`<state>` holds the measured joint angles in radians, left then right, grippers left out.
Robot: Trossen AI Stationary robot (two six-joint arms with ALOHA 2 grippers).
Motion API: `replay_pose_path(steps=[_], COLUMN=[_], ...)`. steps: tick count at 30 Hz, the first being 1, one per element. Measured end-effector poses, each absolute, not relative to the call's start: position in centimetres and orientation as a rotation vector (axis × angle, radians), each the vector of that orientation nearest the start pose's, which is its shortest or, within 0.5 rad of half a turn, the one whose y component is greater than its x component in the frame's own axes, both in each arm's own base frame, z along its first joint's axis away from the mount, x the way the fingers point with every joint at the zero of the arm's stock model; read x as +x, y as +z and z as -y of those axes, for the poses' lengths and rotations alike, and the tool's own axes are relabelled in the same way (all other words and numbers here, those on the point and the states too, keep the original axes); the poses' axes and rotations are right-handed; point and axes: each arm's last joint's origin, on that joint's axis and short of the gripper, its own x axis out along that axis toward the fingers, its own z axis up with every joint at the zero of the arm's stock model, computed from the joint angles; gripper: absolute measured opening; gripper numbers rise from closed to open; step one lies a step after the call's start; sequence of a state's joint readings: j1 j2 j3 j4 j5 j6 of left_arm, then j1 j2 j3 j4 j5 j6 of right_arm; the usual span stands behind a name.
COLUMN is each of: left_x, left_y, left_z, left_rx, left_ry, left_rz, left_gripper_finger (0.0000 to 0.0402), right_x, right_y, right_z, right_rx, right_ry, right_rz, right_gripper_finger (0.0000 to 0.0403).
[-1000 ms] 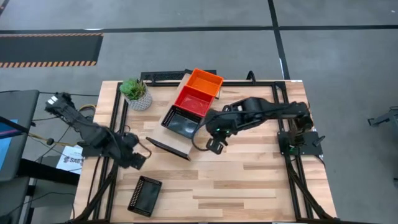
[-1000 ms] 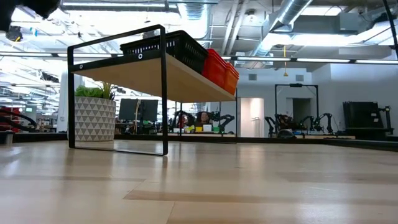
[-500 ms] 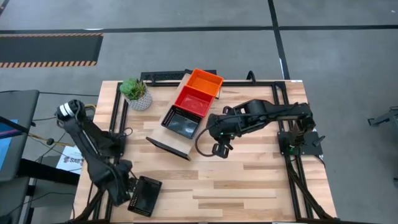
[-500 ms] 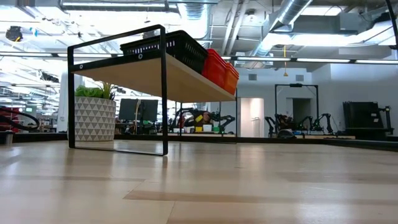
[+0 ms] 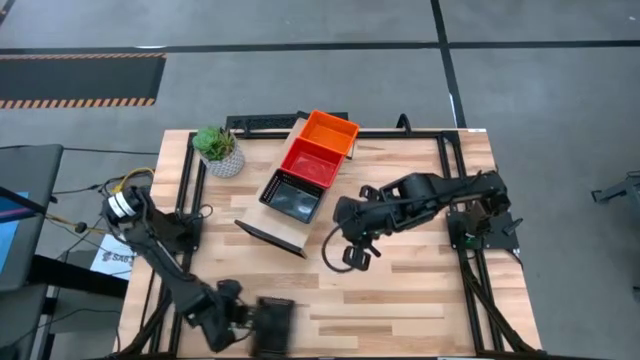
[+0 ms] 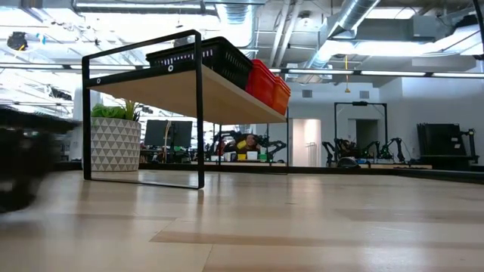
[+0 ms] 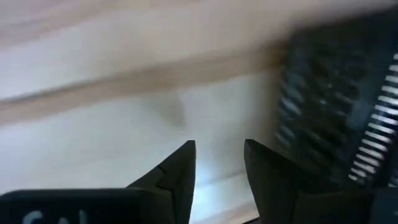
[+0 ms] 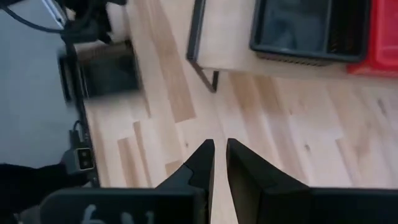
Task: Stack baskets on shelf by color
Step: Stack the black bin on top of the stacked black bin on the shelf
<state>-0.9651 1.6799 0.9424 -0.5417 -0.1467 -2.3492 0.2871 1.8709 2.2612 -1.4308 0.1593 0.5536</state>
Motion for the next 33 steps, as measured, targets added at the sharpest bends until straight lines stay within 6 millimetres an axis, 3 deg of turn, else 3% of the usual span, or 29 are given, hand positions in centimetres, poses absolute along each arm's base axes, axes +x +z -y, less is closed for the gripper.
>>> replay_pose_path(steps=[8,14,21,27,33], left_x=[24.0,28.4,32.2,33.2,31.3], left_y=[14.9,15.7,17.1,18.8,21.4], left_z=[22.5,18.5,14.6,12.9,14.5], left_rx=[-1.296,-1.219,-1.248,-1.218,-1.195], left_ry=[0.517,0.382,0.261,0.119,0.087], left_rz=[-0.977,-0.88,-0.703,-0.703,-0.724], left_gripper_finger=[0.011,0.0109,0.0109,0.0109,0.0109], right_x=[32.7,31.7,31.5,31.5,31.9], right_y=[41.9,42.0,39.8,37.0,35.4], right_z=[-12.8,-15.0,-17.0,-18.1,-18.9], right_rx=[0.333,0.354,0.36,0.346,0.355], right_ry=[-0.153,-0.195,-0.265,-0.313,-0.307], right_rz=[-1.021,-0.99,-1.03,-1.092,-1.092], right_gripper_finger=[0.0063,0.0063,0.0063,0.0064,0.0077])
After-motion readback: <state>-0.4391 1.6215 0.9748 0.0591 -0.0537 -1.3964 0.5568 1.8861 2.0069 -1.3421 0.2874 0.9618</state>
